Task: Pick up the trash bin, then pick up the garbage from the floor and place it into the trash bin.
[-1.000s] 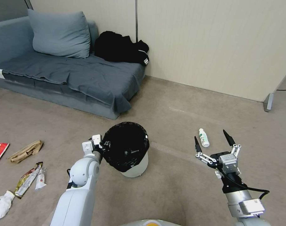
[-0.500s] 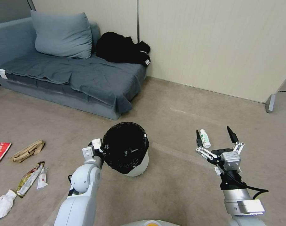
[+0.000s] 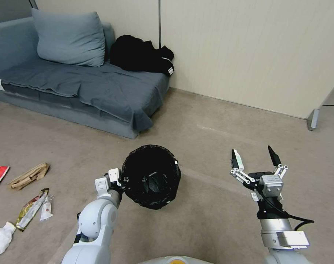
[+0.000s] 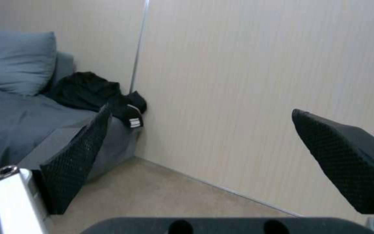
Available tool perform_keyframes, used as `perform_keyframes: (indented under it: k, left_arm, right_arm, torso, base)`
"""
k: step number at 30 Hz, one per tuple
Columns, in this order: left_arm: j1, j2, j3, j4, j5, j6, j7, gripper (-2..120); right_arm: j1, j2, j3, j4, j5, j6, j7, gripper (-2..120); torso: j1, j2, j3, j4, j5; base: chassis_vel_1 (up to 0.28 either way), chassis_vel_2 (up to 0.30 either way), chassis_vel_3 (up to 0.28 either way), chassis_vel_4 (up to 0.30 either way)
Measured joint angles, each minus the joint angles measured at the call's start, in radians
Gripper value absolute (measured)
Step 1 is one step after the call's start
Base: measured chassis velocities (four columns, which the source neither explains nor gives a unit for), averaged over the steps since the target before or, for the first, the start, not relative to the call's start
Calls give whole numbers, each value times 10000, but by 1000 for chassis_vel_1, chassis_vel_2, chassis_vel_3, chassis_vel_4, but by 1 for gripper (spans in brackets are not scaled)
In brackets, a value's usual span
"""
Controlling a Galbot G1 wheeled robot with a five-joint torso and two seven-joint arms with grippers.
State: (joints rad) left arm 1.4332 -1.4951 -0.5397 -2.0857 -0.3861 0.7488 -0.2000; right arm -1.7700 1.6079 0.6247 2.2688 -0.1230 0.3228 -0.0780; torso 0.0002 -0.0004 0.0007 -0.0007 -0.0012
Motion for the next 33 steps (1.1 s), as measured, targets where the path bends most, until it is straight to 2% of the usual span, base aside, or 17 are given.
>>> perform_keyframes:
  k: [3,4,8,9,17,21,33]
  left_arm:
    - [280,11,-1,-934,-92,-30,-23,1]
    - [280,11,-1,-934,-92,-30,-23,1]
    - [635,-52,-15,-2045,-109,-50,-146,1]
    - [635,-52,-15,-2045,-109,-50,-146,1]
    - [1366,-106,-68,-3720,-22,-99,-172,1]
    - [1771,-109,-62,-4161,132,-116,-161,1]
    - [2516,-84,108,-4207,1034,-118,179,1]
  right_arm:
    - [101,0,-67,-1,3,-52,180,100]
    - [101,0,-67,-1,3,-52,180,100]
    - [163,1,-109,-4,3,-54,153,100]
    - [163,1,-109,-4,3,-54,153,100]
    - [202,0,-252,-21,-90,88,-23,100]
    - [169,0,-297,-14,-57,210,-149,100]
    - [58,0,-123,-23,-20,272,-202,100]
  torso:
    - [0,0,-3,3,3]
    - [0,0,-3,3,3]
    - [0,1,-4,4,10]
    - [0,1,-4,4,10]
    - [0,2,-6,6,12]
    - [-1,3,-7,7,14]
    - [-1,3,-7,7,12]
  base:
    - [0,0,0,0]
    - [0,0,0,0]
    - [0,0,0,0]
    - [0,0,0,0]
    - [0,0,0,0]
    - [0,0,0,0]
    - [0,0,0,0]
